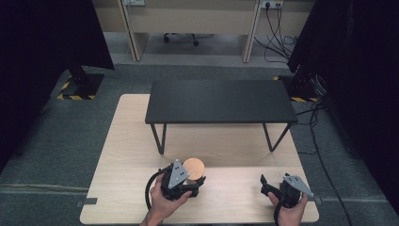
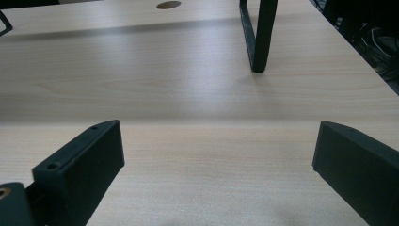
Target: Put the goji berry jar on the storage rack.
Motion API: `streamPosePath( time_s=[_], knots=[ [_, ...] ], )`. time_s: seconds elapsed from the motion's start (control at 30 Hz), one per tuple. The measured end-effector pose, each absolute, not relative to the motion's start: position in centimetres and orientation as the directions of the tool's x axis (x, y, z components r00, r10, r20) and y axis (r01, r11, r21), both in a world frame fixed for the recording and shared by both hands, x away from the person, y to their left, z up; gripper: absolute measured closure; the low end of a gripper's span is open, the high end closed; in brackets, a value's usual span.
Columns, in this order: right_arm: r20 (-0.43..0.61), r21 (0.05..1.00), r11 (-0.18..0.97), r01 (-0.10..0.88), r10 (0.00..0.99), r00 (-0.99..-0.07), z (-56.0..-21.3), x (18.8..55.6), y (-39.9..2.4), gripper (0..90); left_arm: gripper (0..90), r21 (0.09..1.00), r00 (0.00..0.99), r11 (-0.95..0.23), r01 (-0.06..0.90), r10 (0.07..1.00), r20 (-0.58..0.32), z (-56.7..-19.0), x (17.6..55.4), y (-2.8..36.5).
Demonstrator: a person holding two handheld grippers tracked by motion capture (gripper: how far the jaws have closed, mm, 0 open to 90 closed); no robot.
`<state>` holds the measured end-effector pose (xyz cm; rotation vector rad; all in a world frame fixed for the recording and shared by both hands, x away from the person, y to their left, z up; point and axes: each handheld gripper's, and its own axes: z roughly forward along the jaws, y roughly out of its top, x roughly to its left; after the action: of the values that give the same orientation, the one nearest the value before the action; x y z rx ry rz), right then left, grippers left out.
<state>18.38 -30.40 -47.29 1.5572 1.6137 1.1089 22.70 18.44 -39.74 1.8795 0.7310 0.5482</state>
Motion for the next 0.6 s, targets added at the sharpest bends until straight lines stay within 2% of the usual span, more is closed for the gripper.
streamPosePath(
  time_s=[0.33,0.6],
  knots=[
    [0.107,0.888,-0.047,0.457,0.989,-0.106,-47.3,18.4,-30.4,2.5,25.7,0.923,0.69,-0.318,0.219,0.719,0.084,-37.4,22.1,18.4],
    [0.116,0.886,-0.055,0.46,0.987,-0.106,-47.3,18.4,-30.5,2.5,25.7,0.932,0.664,-0.286,0.225,0.744,0.068,-34.9,22.5,18.2]
  ],
)
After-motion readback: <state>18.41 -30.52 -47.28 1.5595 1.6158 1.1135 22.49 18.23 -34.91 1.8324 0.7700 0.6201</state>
